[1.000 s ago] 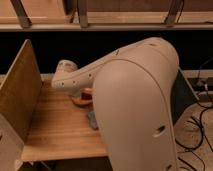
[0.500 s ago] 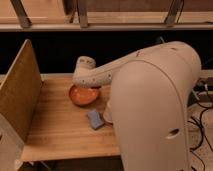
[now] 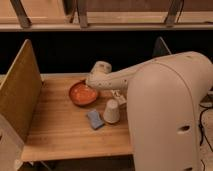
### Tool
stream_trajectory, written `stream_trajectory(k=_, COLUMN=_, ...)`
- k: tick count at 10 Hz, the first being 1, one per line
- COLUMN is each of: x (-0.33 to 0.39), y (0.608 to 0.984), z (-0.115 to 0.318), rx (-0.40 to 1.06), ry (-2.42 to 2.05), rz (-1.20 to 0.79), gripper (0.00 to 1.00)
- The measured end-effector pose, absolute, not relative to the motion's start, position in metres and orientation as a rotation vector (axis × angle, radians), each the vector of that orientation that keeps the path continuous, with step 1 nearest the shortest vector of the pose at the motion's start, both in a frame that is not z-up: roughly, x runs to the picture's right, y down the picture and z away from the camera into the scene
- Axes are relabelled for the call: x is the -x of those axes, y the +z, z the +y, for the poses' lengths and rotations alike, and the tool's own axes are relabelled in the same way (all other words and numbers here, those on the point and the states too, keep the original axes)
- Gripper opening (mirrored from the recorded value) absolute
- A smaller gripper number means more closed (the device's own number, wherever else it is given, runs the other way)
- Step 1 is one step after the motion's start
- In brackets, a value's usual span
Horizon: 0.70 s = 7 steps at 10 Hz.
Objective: Place the pepper in the ceramic bowl
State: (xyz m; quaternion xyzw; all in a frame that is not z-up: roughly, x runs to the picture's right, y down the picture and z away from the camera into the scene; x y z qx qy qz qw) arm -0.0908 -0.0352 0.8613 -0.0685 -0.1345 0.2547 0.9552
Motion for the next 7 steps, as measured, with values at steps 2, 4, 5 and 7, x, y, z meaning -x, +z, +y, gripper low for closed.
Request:
stream_trajectory(k=2, x=0.0942, y=0.8607, z=-0.035, rx=0.14, ry=0.514, rz=-0.276, gripper=0.43)
stream_trajectory(k=4, x=0.0942, y=0.8607, z=-0.0349, rx=0.14, ry=0.514, rz=-0.276, gripper=0.63)
stream_trajectory(k=5, x=0.0942, y=0.8607, z=-0.0349, rx=0.14, ry=0.514, rz=-0.276, gripper=0.73)
stream_trajectory(k=7, x=0.0941, y=0.8607, z=-0.0349, rx=0.14, ry=0.514, rz=-0.276, gripper=0.8)
